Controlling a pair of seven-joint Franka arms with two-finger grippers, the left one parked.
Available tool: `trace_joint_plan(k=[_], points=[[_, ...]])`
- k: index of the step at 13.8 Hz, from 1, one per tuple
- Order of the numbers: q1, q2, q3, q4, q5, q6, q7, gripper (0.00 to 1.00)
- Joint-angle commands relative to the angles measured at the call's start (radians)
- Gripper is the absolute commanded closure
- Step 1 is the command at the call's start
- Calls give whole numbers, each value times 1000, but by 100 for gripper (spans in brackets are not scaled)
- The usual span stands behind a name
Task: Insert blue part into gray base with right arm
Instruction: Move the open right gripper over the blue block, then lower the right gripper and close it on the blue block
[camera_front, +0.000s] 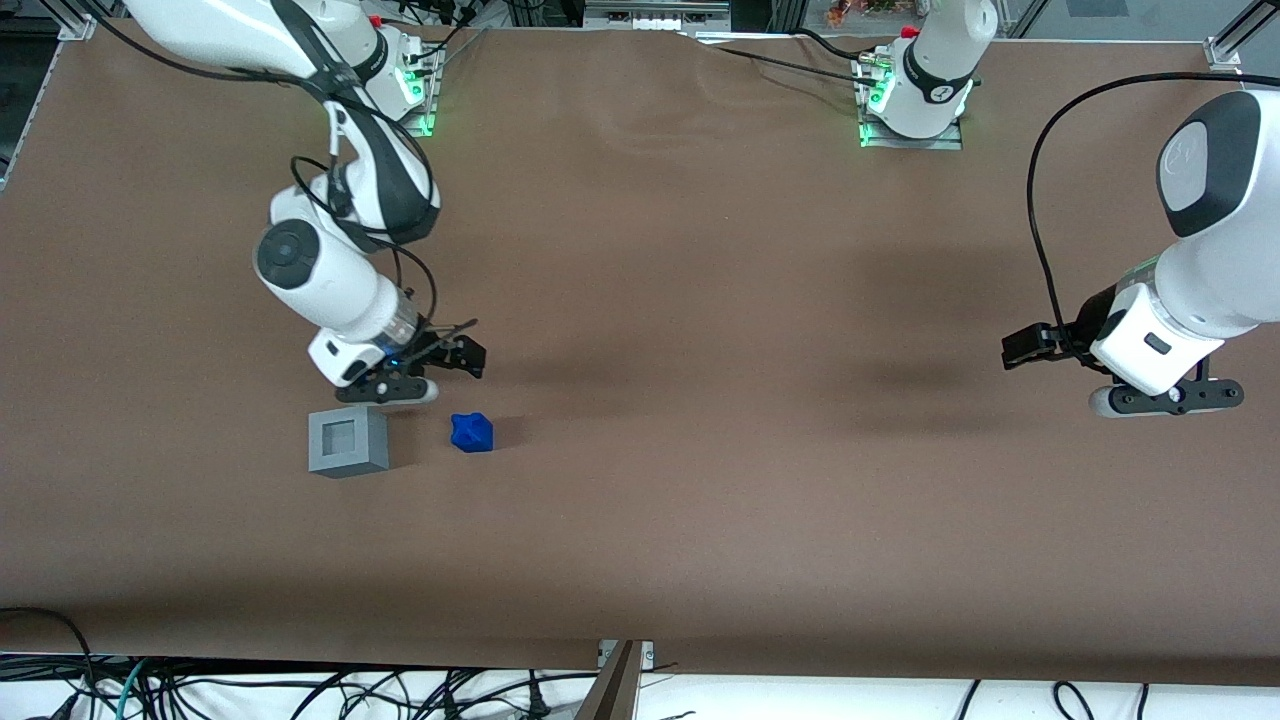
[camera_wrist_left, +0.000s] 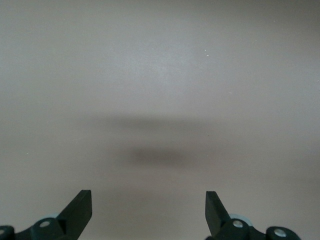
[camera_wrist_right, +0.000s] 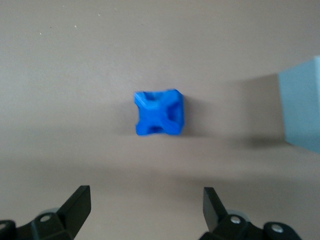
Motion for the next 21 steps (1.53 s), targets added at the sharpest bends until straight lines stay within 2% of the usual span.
trace_joint_plan(k=[1,6,9,12,16,21], points=[[16,131,-6,151,-114,-10,63,1],[27,225,-20,253,-168,-16,64,1],[29,265,-29,283,-168,-16,67,2],[39,294,-43,302,-170,-16,80,9],[150,297,-148,305,-176,-17,150,12],[151,297,-150,313,-173,-22,149,17]])
